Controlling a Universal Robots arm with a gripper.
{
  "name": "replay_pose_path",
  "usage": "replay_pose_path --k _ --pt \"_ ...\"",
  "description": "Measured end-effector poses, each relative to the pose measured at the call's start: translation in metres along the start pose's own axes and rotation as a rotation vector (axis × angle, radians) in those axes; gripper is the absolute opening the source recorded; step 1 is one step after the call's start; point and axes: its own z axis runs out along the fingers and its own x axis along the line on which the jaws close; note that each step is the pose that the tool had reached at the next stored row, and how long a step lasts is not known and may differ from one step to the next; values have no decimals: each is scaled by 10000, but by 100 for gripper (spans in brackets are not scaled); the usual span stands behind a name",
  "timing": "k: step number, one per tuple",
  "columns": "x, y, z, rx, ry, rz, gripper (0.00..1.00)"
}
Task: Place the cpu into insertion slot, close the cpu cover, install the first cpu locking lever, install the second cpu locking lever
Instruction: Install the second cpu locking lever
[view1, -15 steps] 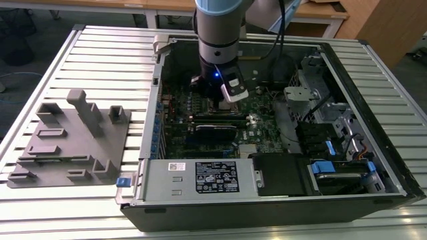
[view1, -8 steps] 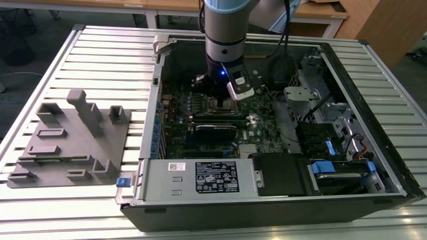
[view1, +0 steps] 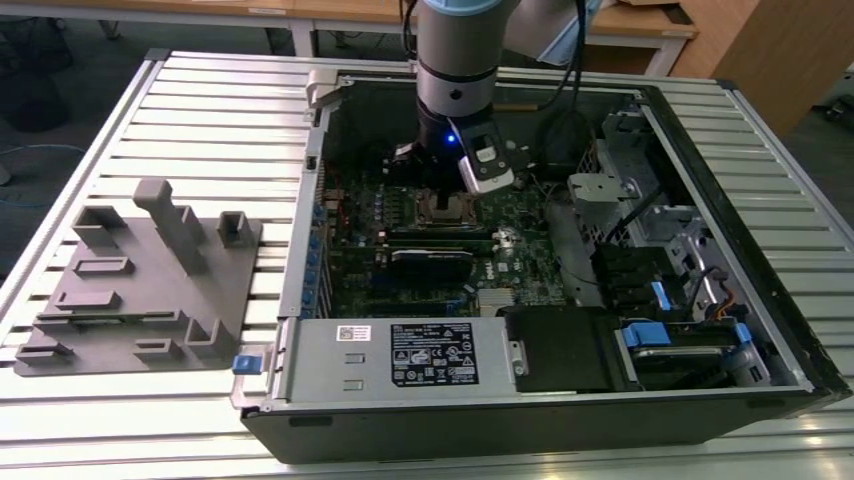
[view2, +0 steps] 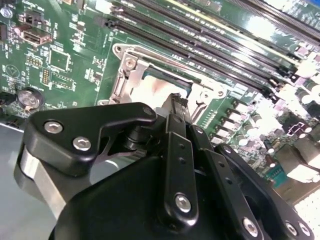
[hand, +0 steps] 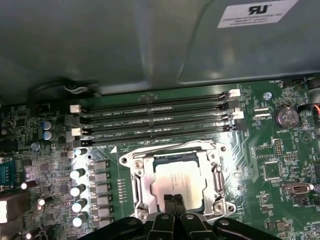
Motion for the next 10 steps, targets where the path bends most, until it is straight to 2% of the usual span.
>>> replay_pose_path --k 5,10 --pt "-58 18 0 16 127 13 11" --pt "-58 19 0 26 127 12 11"
